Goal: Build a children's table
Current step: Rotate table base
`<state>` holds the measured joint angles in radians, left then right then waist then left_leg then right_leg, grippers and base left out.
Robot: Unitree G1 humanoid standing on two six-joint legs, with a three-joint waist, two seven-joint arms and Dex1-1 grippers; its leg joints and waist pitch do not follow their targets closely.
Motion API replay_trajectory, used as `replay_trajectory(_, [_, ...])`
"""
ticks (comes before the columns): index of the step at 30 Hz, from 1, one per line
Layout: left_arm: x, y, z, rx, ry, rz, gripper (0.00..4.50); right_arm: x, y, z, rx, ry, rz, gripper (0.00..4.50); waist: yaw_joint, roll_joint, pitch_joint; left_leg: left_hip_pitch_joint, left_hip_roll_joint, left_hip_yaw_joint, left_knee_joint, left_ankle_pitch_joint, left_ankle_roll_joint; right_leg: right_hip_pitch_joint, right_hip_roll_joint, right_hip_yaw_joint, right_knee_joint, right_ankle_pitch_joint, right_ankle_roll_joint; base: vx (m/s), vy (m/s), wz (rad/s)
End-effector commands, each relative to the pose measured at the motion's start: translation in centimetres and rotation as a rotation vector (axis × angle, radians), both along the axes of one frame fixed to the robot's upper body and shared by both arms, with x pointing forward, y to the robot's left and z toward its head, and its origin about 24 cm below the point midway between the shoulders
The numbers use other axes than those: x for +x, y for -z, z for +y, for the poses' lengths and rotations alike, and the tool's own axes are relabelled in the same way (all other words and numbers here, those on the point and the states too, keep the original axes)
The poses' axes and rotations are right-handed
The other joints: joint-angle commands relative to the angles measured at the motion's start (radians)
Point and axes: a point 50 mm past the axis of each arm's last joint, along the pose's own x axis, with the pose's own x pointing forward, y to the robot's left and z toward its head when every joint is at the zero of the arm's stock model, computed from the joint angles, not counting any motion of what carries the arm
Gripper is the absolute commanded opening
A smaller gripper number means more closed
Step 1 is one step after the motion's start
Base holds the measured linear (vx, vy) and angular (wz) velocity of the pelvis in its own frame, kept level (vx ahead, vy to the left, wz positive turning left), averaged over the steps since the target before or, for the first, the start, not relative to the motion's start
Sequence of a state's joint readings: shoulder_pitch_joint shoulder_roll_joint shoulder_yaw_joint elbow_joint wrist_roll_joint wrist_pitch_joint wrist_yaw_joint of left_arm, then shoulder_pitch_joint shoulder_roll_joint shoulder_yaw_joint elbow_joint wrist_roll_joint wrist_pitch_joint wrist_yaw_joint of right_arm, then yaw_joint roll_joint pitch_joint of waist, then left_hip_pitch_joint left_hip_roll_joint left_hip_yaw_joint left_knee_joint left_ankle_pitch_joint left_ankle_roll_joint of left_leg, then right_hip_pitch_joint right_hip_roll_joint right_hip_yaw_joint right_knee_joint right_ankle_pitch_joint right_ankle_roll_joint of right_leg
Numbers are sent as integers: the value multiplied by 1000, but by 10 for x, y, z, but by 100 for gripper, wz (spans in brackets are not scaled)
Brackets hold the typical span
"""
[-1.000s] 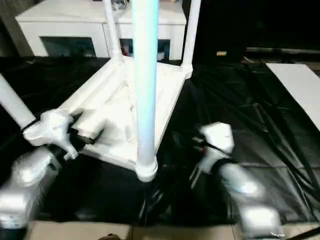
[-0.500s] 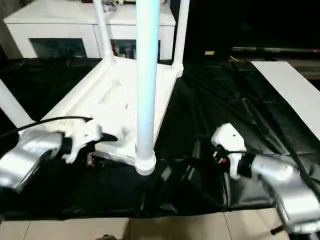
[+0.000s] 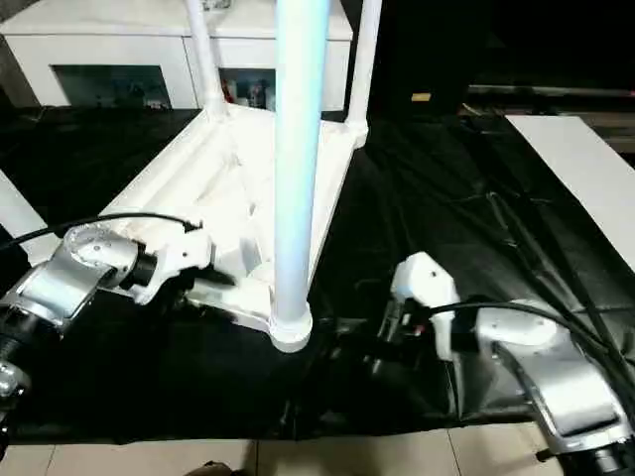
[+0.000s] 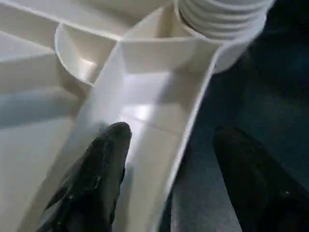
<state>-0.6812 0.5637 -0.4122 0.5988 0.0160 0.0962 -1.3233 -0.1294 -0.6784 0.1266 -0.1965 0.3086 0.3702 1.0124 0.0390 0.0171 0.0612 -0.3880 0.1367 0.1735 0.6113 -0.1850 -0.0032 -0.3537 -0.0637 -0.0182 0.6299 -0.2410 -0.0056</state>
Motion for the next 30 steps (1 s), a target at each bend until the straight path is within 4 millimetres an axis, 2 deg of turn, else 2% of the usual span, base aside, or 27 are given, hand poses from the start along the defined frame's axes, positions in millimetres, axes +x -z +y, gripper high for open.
replay_trajectory(1, [5, -5, -3, 10, 14, -41, 285, 1, -8, 5, 3, -23, -28, 379, 5, -2, -60, 31, 97, -39, -85, -249, 38, 20, -98, 38, -76, -84, -293, 0, 0, 0])
replay_trajectory(4, [7, -3, -4, 18, 12, -59, 265, 0, -6, 7, 7, -23, -27, 379, 8, -1, -61, 33, 98, -37, -86, -254, 26, 17, -98, 40, -76, -84, -287, 0, 0, 0])
replay_trajectory(5, [7, -1, -4, 30, 18, -61, 245, 0, -5, 8, 7, -24, -27, 379, 10, -1, -62, 33, 99, -37, -86, -246, 27, 17, -100, 40, -75, -71, -287, 0, 0, 0])
replay_trajectory(6, [7, -1, -4, 34, 20, -63, 245, 0, -5, 8, 7, -25, -27, 379, 12, 3, -63, 31, 98, -37, -86, -235, 29, 18, -100, 40, -73, -57, -286, 0, 0, 0])
replay_trajectory(10, [9, 3, -7, 55, 42, -69, 206, 0, -3, 9, 8, -25, -24, 379, 17, 1, -65, 30, 99, -37, -84, -211, 40, 20, -100, 40, -70, -6, -287, 0, 0, 0])
replay_trajectory(13, [10, 6, -11, 57, 53, -66, 199, 0, -3, 10, 8, -24, -24, 379, 20, 7, -67, 32, 100, -36, -82, -205, 42, 20, -100, 39, -69, 23, -293, 0, 0, 0])
replay_trajectory(16, [10, 8, -13, 78, 84, -50, 161, 1, -4, 10, 8, -20, -33, 379, 22, 6, -66, 31, 100, -37, -84, -222, 37, 21, -101, 40, -71, 9, -295, 0, 0, 0])
replay_trajectory(19, [10, 9, -13, 84, 91, -46, 154, 1, -5, 10, 8, -19, -35, 379, 22, 6, -64, 32, 101, -37, -87, -239, 27, 21, -101, 40, -72, -17, -295, 0, 0, 0])
replay_trajectory(20, [11, 9, -14, 82, 92, -48, 129, 2, -6, 9, 7, -16, -39, 379, 20, 20, -63, 37, 102, -37, -89, -262, 17, 16, -98, 39, -76, -22, -296, 0, 0, 0])
replay_trajectory(22, [12, 8, -16, 79, 93, -49, 119, 2, -7, 8, 6, -14, -41, 379, 20, 14, -64, 35, 100, -37, -87, -258, 17, 21, -99, 40, -72, -3, -302, 0, 0, 0])
replay_trajectory(23, [14, 8, -18, 68, 88, -45, 117, 3, -7, 7, 3, -9, -45, 379, 23, 27, -66, 33, 99, -37, -84, -244, 22, 22, -103, 41, -70, 8, -303, 0, 0, 0])
replay_trajectory(24, [14, 8, -18, 68, 88, -45, 117, 3, -7, 7, 3, -9, -45, 379, 21, 22, -65, 33, 99, -35, -84, -241, 26, 21, -101, 41, -72, 13, -305, 0, 0, 0])
replay_trajectory(25, [15, 9, -20, 59, 71, -24, 101, 3, -7, 6, 3, 2, -51, 379, 22, 28, -66, 34, 99, -36, -83, -242, 25, 21, -101, 41, -72, 13, -307, 0, 0, 0])
replay_trajectory(26, [14, 11, -19, 62, 58, 3, 79, 4, -8, 6, 7, 18, -62, 379, 23, 23, -65, 34, 99, -34, -84, -242, 27, 21, -101, 41, -73, 8, -309, 0, 0, 0])
replay_trajectory(29, [12, 15, -18, 69, 36, 31, 74, 5, -8, 7, 11, 39, -76, 379, 24, 24, -65, 32, 99, -34, -84, -234, 33, 21, -103, 41, -75, -20, -303, 0, 0, 0])
replay_trajectory(30, [10, 20, -15, 82, -12, 57, 62, 7, -7, 7, 13, 72, -97, 379, 21, 28, -65, 30, 102, -36, -87, -237, 26, 21, -103, 40, -73, -23, -302, 0, 0, 0])
